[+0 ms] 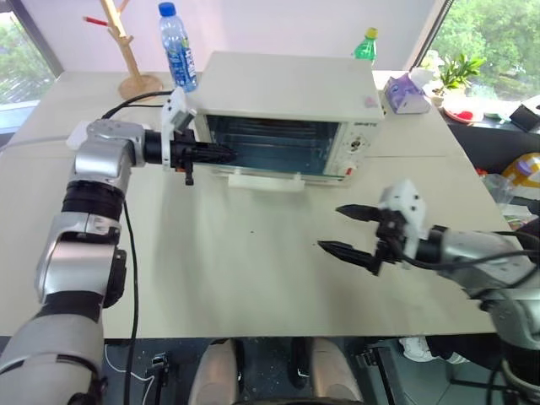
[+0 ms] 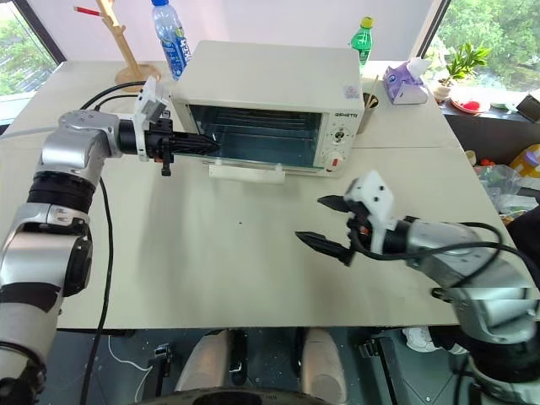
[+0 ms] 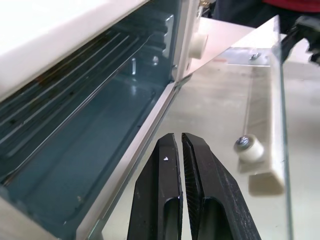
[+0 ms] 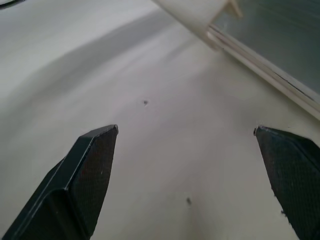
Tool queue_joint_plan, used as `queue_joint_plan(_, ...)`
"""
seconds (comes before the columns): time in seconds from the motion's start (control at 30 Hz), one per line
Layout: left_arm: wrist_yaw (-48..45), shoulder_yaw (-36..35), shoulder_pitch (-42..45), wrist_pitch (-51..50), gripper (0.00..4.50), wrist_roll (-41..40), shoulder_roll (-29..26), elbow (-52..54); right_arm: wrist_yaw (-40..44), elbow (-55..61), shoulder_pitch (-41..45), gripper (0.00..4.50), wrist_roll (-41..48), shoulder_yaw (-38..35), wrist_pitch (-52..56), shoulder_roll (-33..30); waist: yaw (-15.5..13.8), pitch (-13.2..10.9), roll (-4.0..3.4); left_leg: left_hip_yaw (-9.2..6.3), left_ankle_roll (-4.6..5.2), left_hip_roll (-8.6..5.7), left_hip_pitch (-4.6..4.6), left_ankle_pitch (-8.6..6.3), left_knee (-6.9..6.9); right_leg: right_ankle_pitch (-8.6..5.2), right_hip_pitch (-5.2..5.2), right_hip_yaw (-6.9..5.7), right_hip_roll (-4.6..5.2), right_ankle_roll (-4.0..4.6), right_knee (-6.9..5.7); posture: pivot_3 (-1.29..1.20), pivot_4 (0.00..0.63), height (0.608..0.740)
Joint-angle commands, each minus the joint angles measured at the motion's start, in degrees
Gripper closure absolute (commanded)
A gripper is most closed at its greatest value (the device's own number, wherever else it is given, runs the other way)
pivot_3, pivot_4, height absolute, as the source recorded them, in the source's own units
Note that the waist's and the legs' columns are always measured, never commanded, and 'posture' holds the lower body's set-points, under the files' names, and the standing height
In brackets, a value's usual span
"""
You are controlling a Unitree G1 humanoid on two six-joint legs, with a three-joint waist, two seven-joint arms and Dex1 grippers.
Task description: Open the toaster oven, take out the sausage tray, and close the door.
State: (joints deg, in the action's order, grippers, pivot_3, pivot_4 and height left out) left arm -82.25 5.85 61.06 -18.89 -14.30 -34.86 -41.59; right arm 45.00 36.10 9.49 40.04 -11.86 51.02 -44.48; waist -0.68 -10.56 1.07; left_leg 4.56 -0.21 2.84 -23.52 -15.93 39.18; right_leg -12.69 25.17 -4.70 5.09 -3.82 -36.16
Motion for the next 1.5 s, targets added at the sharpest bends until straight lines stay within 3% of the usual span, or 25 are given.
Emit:
queue_joint_plan(0.03,-0.8,-0.7,-4.4,-1.1,4.28,-0.8,-1.3,6.5,2.0,1.8,0.2,0.0,6.9,-8.3,2.7,-3.4,0.2,0.0,0.05,0.01,0.0,0.01,0.05,0.0,0.0,0.0,-0.03,0.0,-0.01,0.0,0.0,0.0,0.15,0.722)
queue_joint_plan(0.13,-0.8,0.1,-11.1,-1.2,4.28,-0.8,-1.9,13.0,1.0,-1.4,2.7,0.0,9.4,-13.0,4.6,-5.9,0.2,0.1,-0.09,0.02,0.01,0.02,0.11,0.0,0.0,-0.01,-0.04,0.08,0.0,0.01,-0.01,0.0,0.15,0.722)
queue_joint_plan(0.33,2.6,2.1,-17.6,2.3,4.28,2.2,-1.4,17.9,-1.2,-4.2,4.6,0.0,8.7,-12.4,3.4,-6.8,-0.3,0.0,0.09,-0.04,0.0,0.02,0.05,0.0,0.0,-0.01,-0.05,0.03,-0.02,0.02,0.0,0.0,0.15,0.722)
queue_joint_plan(0.63,7.3,0.4,-18.2,1.9,4.28,2.3,-0.1,16.8,-4.0,-5.2,7.2,0.0,8.1,-9.1,2.0,-5.9,0.0,0.0,0.1,-0.02,0.01,-0.03,0.06,0.0,0.01,0.0,-0.07,0.04,0.04,0.01,0.03,0.0,0.15,0.722)
queue_joint_plan(0.73,6.2,-2.3,-19.0,-4.3,3.0,-1.8,-2.1,21.5,-5.4,-5.3,9.1,0.0,6.4,-6.3,0.8,-5.3,0.1,0.0,0.1,0.0,0.01,-0.02,0.06,0.0,0.01,0.0,-0.06,0.04,0.04,0.01,0.02,0.0,0.15,0.722)
queue_joint_plan(0.9,6.9,-8.3,-21.5,-16.5,0.36,-9.8,-6.8,32.4,-6.9,-5.9,12.1,0.0,2.9,-1.2,-2.1,-3.3,0.2,0.0,0.09,-0.03,0.01,0.03,0.06,0.0,0.0,0.0,-0.03,0.04,-0.01,0.01,0.0,0.0,0.15,0.722)
queue_joint_plan(0.93,7.4,-10.0,-21.9,-19.2,0.03,-11.8,-7.8,34.7,-7.1,-6.2,12.7,0.0,2.0,-0.1,-2.8,-2.8,0.2,0.0,0.09,-0.02,0.01,0.03,0.06,0.0,0.0,0.0,-0.03,0.04,-0.01,0.01,0.01,0.0,0.15,0.722)
queue_joint_plan(1.0,8.8,-12.9,-22.2,-24.4,0.03,-15.6,-9.3,38.6,-7.2,-6.9,14.0,0.0,-0.1,2.4,-4.3,-2.1,0.2,0.0,0.09,-0.02,0.01,0.02,0.06,0.0,0.0,0.0,-0.03,0.05,0.0,0.01,0.01,0.0,0.15,0.722)
queue_joint_plan(1.13,13.8,-18.6,-22.8,-30.4,0.03,-20.6,-11.5,45.1,-9.3,-9.8,20.9,0.0,-10.0,14.0,-9.5,2.3,0.3,0.0,0.08,-0.02,0.0,0.02,0.06,0.0,0.01,0.0,-0.03,0.05,0.0,0.0,0.02,0.0,0.15,0.722)
queue_joint_plan(1.33,18.4,-19.1,-26.1,-30.9,0.03,-22.2,-11.5,49.6,-10.8,-24.7,31.1,0.0,-28.3,28.8,-23.0,10.4,0.4,0.0,0.08,0.0,-0.02,0.01,0.07,0.02,0.01,-0.01,-0.03,0.05,-0.01,0.01,-0.01,0.0,0.15,0.722)
queue_joint_plan(1.5,19.6,-18.3,-27.3,-30.1,0.03,-22.9,-11.7,51.2,-12.2,-38.6,37.6,0.0,-40.0,34.9,-33.4,15.0,0.3,0.0,0.08,0.01,-0.06,0.01,0.02,0.04,0.01,0.0,0.0,0.05,-0.01,0.01,0.0,0.0,0.15,0.722)
